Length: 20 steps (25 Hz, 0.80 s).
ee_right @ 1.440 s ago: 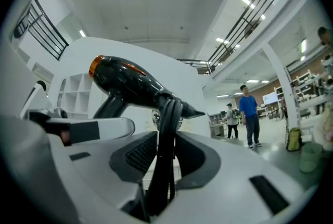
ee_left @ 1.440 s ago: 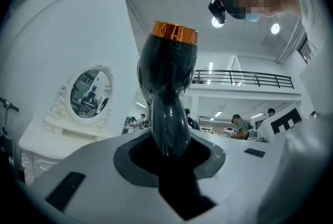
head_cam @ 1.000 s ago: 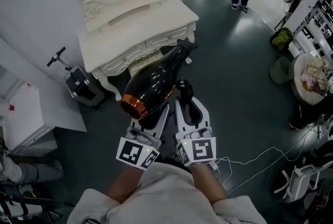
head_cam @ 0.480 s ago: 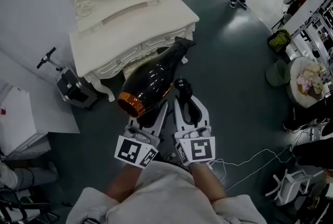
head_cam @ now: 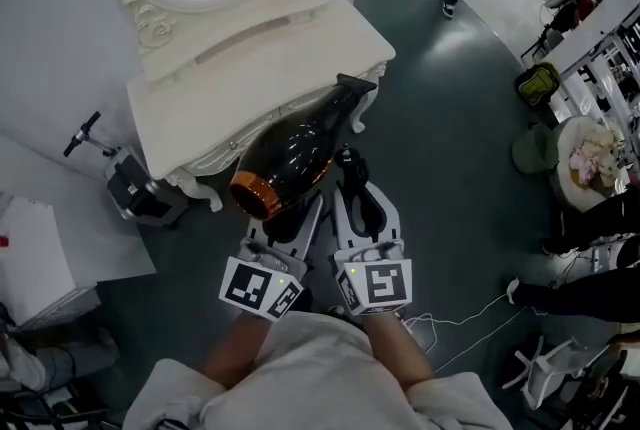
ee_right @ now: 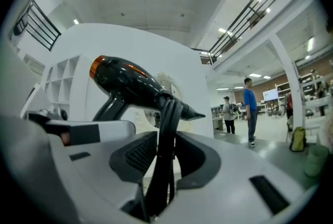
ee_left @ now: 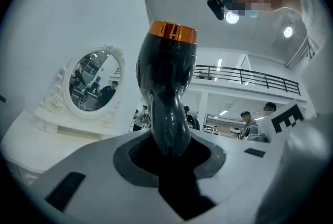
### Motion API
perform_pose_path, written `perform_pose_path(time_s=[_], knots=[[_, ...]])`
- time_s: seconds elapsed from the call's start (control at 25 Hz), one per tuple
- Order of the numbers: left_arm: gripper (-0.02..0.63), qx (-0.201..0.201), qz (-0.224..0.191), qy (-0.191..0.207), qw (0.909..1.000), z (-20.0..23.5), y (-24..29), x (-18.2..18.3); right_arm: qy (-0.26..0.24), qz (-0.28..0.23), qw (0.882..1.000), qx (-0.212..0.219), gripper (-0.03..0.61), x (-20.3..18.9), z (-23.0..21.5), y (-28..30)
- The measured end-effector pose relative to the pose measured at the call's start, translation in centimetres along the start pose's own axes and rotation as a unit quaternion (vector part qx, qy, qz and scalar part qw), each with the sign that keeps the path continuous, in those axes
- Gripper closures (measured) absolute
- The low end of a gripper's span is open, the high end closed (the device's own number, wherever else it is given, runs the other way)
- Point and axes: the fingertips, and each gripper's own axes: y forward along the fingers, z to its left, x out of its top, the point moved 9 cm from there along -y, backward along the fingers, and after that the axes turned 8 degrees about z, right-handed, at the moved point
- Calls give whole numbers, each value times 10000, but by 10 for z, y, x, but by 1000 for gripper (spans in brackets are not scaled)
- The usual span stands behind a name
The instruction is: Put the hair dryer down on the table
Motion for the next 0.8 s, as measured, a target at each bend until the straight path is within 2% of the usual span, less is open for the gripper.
perform_pose_path(time_s=[0.4,0.52,0.8], knots=[[500,-114,27,-71,9999,80,21,29,45,29,9998,-171,465,17,27,78],[500,-151,56,-200,9997,93,23,29,60,129,9996,-223,463,17,31,89],[500,-176,5,-231,9996,114,31,31,188,306,9988,-339,463,21,33,119]])
